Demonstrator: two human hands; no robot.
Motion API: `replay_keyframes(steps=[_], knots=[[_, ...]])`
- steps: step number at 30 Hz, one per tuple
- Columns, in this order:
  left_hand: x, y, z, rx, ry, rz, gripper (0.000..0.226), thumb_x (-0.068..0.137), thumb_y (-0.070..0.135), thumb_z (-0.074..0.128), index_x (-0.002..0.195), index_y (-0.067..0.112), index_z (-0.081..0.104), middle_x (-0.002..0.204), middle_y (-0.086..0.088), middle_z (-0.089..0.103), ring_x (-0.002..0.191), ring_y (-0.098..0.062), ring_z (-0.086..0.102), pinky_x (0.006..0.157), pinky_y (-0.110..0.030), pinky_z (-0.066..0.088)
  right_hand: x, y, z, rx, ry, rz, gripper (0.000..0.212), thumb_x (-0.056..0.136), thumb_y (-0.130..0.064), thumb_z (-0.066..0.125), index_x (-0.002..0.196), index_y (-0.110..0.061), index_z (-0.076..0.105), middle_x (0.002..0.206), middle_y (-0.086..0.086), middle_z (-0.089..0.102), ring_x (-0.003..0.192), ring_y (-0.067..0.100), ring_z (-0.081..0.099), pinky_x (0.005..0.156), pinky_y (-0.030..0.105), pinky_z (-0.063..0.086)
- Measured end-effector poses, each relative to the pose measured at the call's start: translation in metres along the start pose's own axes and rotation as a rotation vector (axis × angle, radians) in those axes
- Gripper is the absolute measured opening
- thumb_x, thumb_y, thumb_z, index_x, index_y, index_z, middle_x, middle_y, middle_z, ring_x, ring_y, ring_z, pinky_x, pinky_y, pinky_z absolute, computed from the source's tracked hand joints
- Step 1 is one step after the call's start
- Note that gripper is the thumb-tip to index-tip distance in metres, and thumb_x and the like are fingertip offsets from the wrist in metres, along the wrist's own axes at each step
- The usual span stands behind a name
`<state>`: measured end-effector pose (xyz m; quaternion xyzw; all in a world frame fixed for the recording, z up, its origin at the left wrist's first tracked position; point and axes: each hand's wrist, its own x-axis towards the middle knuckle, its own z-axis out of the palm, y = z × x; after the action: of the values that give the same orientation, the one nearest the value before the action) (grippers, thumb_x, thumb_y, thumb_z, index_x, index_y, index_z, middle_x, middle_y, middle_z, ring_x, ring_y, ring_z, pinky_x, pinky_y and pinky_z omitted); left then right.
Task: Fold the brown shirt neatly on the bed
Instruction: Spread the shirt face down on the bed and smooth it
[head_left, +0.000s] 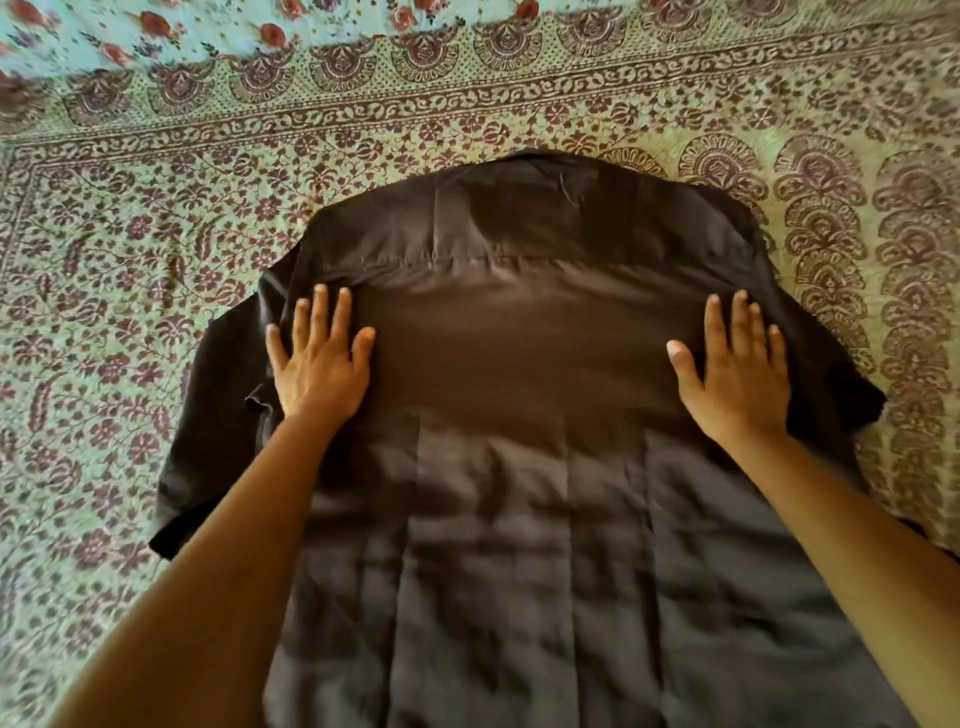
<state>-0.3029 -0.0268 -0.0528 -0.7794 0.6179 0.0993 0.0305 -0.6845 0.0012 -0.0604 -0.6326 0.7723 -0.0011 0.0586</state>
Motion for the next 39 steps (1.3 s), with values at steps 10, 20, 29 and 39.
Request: replay_keyframes(steps=[10,20,29,39], knots=[[-0.133,0.046,0.022,0.017,-0.07,0.374,0.058,0.091,0.054,0.018,0.145,0.035,0.023,0.156,-0.002,0.022,0.143,-0.024,0.022,0.114,-0.051,0.013,-0.139,-0.028,0.011,-0.021,-0.095,-0.379,0.064,0.094,-0.054,0.01,0.145,-0.018,0.025,0.153,0.011,0.022,0.14,0.028,0.025,0.112,0.042,0.012],[-0.172,-0.021,0.007,-0.003,0.012,-0.054,0.059,0.096,0.047,0.023,0.149,0.023,0.016,0.158,-0.007,0.009,0.146,-0.024,0.008,0.116,-0.053,0.001,-0.193,0.006,-0.003,-0.01,-0.094,0.038,0.074,0.088,-0.054,0.016,0.145,-0.006,0.021,0.151,0.025,0.015,0.14,0.039,0.017,0.114,0.05,0.009],[-0.272,-0.029,0.042,-0.024,-0.093,0.108,0.061,0.09,0.054,0.024,0.145,0.03,0.027,0.155,-0.004,0.023,0.142,-0.026,0.024,0.115,-0.047,0.01,-0.301,0.002,0.013,0.016,-0.152,-0.041,0.063,0.091,-0.052,0.022,0.144,-0.019,0.026,0.152,0.015,0.023,0.139,0.033,0.024,0.112,0.046,0.011],[-0.297,-0.068,0.016,-0.094,-0.057,-0.156,0.057,0.097,0.051,0.02,0.149,0.028,0.011,0.159,-0.005,0.004,0.146,-0.023,0.004,0.116,-0.049,0.001,-0.314,0.048,-0.011,0.046,-0.145,0.145,0.065,0.089,-0.047,0.024,0.138,-0.007,0.038,0.146,0.026,0.03,0.132,0.045,0.03,0.108,0.055,0.025]])
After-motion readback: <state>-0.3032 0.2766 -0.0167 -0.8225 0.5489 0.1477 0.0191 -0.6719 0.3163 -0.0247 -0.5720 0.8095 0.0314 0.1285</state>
